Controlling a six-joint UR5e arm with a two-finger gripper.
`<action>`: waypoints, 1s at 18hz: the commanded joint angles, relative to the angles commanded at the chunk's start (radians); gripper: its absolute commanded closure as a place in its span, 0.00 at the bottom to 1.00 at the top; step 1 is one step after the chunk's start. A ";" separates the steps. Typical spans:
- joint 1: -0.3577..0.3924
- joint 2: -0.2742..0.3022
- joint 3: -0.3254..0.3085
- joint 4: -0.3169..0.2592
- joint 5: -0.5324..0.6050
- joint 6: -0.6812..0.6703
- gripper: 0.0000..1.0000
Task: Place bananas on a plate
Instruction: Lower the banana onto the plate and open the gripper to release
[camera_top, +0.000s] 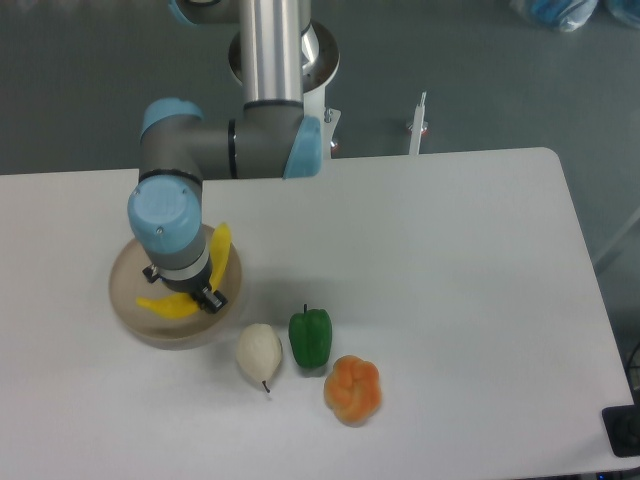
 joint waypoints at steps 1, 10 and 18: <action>-0.003 -0.006 0.000 0.018 0.000 -0.014 0.74; 0.043 0.037 0.055 0.029 0.046 -0.006 0.00; 0.320 0.055 0.120 0.032 0.069 0.130 0.00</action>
